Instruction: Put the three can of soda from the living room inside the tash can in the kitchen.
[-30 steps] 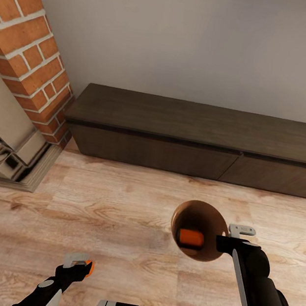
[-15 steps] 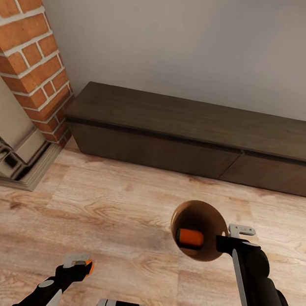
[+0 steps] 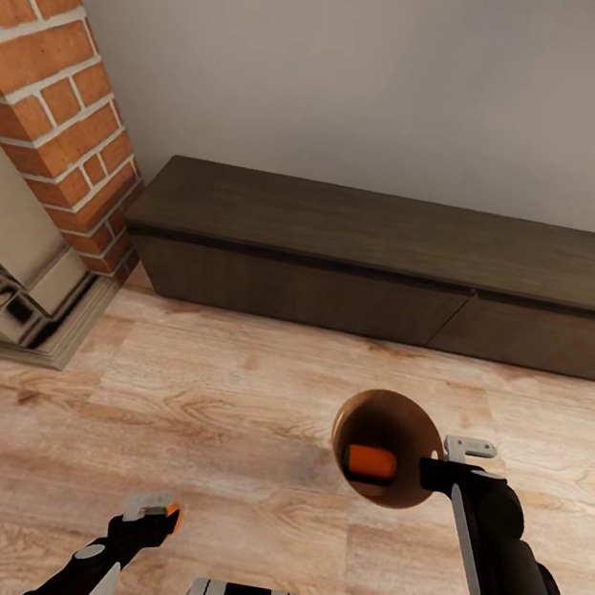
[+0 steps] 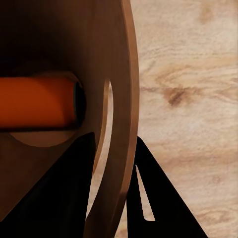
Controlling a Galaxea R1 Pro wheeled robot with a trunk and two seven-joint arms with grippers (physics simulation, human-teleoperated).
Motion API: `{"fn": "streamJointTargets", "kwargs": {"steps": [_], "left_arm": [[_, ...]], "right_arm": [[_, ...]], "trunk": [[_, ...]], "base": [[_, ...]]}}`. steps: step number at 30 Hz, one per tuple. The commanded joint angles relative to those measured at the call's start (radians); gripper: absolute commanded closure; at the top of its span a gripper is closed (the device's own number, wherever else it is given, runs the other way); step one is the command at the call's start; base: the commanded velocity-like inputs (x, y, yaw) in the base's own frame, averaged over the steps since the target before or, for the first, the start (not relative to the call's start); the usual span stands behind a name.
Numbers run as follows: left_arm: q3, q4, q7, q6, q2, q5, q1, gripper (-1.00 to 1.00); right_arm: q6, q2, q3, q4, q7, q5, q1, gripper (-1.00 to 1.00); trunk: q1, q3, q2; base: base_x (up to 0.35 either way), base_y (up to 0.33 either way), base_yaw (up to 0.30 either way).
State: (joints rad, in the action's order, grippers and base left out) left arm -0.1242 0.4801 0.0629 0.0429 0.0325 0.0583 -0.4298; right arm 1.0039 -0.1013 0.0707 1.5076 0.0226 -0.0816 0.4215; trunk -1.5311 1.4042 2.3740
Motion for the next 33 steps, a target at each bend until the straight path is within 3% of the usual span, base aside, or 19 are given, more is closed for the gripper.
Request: {"fn": "streamJointTargets", "kwargs": {"steps": [1,8,33], "left_arm": [[0.0,0.0,0.0,0.0,0.0,0.0,0.0,-1.0],[0.0,0.0,0.0,0.0,0.0,0.0,0.0,-1.0],[0.0,0.0,0.0,0.0,0.0,0.0,0.0,-1.0]], "right_arm": [[0.0,0.0,0.0,0.0,-0.003,0.007,0.0,1.0],[0.0,0.0,0.0,0.0,-0.003,0.007,0.0,1.0],[0.0,0.0,0.0,0.0,-0.003,0.007,0.0,1.0]], "trunk": [[0.0,0.0,0.0],[-0.023,0.019,0.042],[-0.038,0.031,0.07]], "base": [[0.0,0.0,0.0],[0.0,0.0,0.0],[0.0,0.0,0.0]]}}
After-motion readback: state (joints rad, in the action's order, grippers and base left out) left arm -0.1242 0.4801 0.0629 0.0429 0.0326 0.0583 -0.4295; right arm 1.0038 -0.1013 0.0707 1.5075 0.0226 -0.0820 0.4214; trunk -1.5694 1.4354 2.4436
